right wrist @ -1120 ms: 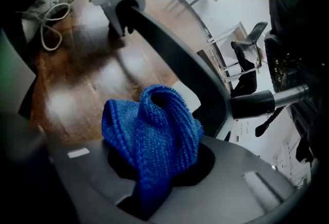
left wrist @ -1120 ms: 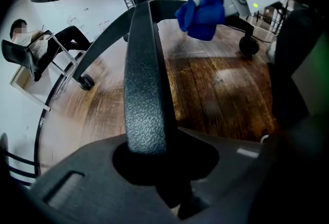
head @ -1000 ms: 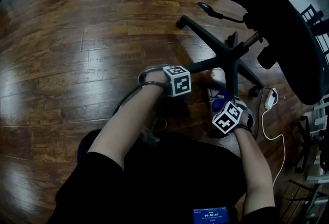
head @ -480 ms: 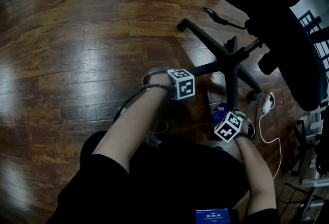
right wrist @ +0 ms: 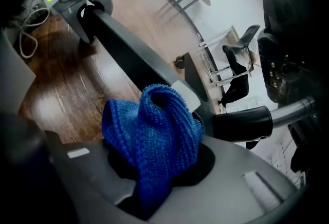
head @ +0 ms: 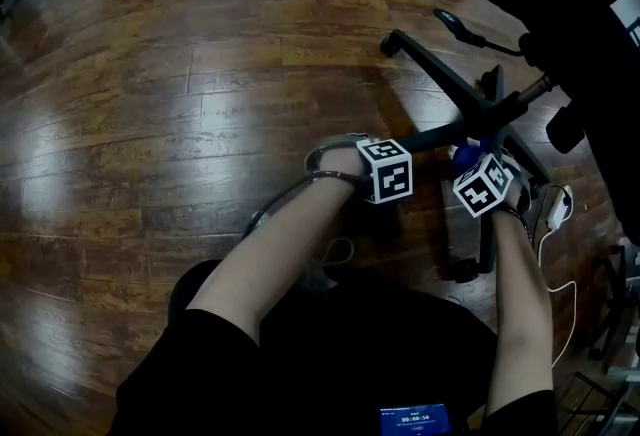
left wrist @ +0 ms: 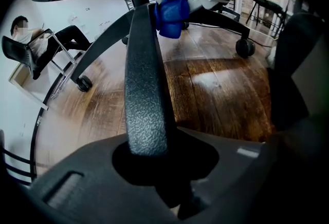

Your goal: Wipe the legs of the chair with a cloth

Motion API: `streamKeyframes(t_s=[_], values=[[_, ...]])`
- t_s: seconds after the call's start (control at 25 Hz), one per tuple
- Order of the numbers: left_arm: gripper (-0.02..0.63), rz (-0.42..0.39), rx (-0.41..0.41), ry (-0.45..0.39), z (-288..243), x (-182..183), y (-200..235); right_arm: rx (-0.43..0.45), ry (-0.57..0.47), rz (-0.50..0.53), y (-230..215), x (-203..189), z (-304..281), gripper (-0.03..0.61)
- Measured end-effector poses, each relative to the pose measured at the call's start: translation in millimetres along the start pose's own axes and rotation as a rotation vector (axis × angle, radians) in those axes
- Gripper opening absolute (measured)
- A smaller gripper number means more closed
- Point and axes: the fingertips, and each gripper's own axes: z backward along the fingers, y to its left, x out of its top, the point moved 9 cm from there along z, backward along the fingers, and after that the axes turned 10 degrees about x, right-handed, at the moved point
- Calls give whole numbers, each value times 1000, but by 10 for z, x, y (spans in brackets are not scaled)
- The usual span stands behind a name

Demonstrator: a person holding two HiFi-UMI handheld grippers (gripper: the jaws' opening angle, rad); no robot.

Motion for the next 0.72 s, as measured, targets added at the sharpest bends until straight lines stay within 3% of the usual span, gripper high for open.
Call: streamKeyframes(t_s=[0.2, 0.52, 0.72], values=[[74, -6, 3, 5, 1, -23, 7, 85, 11, -15, 338, -199, 153, 84], [77, -8, -28, 24, 39, -68, -63, 300, 145, 46, 1510, -897, 550, 84], [83, -19, -46, 41, 92, -90, -139, 350, 173, 74, 1670, -979, 625, 84]])
